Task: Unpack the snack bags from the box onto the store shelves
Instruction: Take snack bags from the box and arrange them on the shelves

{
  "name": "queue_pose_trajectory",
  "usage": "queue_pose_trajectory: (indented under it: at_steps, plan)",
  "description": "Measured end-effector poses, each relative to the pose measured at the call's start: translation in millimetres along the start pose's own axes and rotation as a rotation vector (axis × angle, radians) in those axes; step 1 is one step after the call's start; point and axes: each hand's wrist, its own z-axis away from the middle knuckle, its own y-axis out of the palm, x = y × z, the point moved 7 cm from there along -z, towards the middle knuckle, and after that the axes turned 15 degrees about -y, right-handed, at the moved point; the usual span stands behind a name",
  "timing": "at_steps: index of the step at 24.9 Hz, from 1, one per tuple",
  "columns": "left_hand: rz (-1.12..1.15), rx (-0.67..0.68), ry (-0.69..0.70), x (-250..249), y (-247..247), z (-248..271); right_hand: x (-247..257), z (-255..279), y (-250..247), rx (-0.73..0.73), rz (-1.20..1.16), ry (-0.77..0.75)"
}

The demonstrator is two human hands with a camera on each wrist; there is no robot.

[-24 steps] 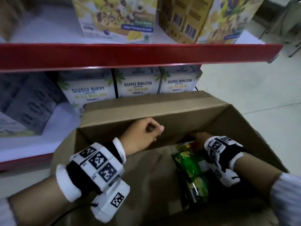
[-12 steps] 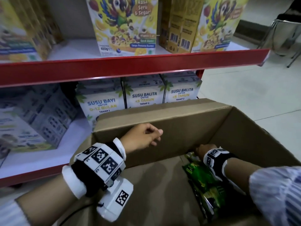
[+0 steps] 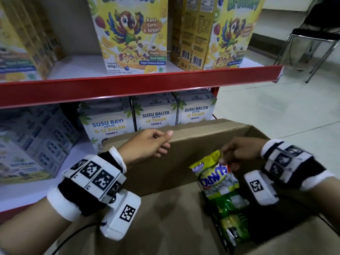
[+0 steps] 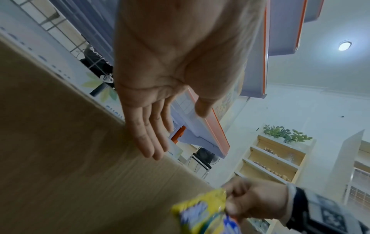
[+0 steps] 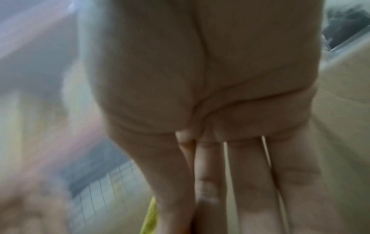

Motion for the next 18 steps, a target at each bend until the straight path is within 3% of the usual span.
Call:
queue_pose_trajectory:
  at_steps: [2, 4, 7, 10, 13, 18]
  plan:
    - [0.063, 0.013, 0.031, -7, -1, 3, 30, 20, -21, -0.159, -0.350, -0.151]
    - [0.163, 0.094, 0.044, -10, 7, 6, 56, 30, -31, -0.239, -0.503, -0.297]
    - [0.321, 0.218, 0.103, -17, 27, 11, 80, 31, -24, -0.279, -0.582, -0.405]
    - [0.360, 0.139, 0.226, -25, 25, 13, 97, 31, -19, -0.352, -0.656, -0.509]
    - [0.333, 0.119, 0.271, -27, 23, 14, 106, 27, -21, -0.445, -0.500, -0.550]
    - [0.413, 0.194, 0.148, -14, 27, 3, 88, 15, -25, -0.617, -0.626, -0.526]
